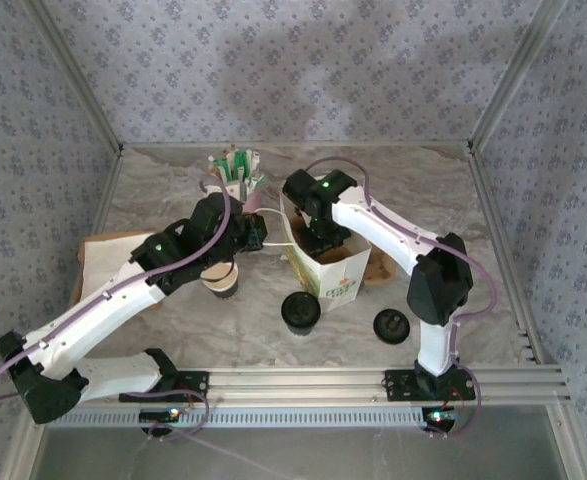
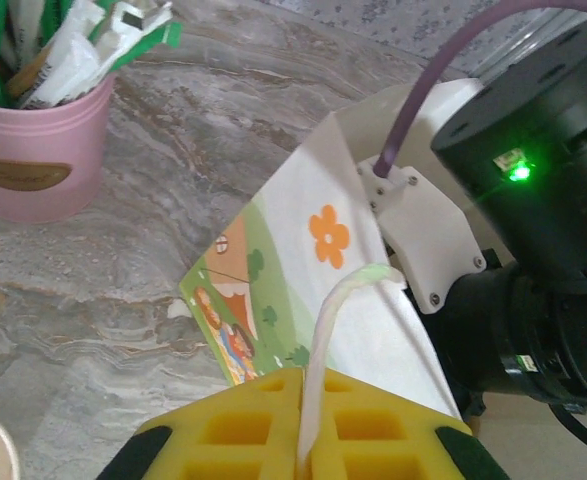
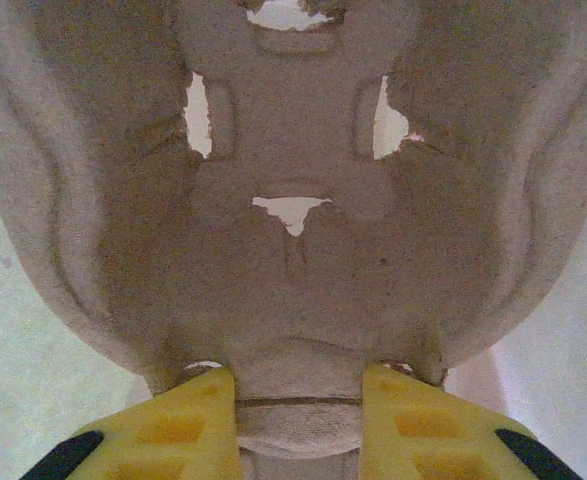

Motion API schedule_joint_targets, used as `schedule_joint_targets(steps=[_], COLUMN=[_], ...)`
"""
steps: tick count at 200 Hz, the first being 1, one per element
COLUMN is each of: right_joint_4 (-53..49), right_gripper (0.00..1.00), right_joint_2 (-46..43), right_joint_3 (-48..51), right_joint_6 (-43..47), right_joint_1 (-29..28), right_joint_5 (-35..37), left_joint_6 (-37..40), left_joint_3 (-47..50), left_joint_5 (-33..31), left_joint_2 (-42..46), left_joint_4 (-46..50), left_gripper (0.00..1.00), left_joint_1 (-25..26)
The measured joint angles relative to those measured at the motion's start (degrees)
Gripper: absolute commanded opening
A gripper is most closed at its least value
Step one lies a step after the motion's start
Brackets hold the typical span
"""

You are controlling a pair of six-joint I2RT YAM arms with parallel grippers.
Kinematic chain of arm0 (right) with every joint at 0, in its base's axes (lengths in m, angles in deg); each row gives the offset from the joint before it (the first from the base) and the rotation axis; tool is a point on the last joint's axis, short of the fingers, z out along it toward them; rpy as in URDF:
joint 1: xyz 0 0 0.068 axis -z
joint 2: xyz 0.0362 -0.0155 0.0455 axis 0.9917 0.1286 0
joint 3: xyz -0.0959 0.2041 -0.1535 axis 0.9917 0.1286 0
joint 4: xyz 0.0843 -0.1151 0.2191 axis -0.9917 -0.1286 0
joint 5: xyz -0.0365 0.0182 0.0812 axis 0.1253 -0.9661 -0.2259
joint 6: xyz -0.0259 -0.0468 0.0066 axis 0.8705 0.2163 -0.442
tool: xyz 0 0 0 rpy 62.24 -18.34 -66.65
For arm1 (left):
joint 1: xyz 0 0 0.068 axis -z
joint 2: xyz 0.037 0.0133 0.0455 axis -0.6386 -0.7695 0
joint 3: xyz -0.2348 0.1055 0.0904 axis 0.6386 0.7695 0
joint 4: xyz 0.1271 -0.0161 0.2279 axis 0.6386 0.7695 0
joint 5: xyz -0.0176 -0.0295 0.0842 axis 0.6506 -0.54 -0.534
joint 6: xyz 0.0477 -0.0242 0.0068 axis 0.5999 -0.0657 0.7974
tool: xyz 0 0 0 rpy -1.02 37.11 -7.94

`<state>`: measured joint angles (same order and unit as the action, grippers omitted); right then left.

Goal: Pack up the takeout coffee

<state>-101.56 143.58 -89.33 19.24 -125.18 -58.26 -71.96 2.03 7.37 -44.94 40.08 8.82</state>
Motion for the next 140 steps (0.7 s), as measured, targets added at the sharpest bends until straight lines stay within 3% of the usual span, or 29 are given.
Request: schedule_joint_targets(steps=[140], right_joint_4=[0.74], right_gripper=[0.35], right_joint_2=[2.03], right_joint_3=[1.20], right_joint_6=[-1.14], right_joint_1=[-1.68], right_joint_5=[0.46], left_joint_6=[-0.02], left_joint_3=[0.46], left_joint_5=[0.09], left_joint_2=[0.04], left_joint_4=[-0.04], left_gripper=[0.09], left_joint_1=[-0.20])
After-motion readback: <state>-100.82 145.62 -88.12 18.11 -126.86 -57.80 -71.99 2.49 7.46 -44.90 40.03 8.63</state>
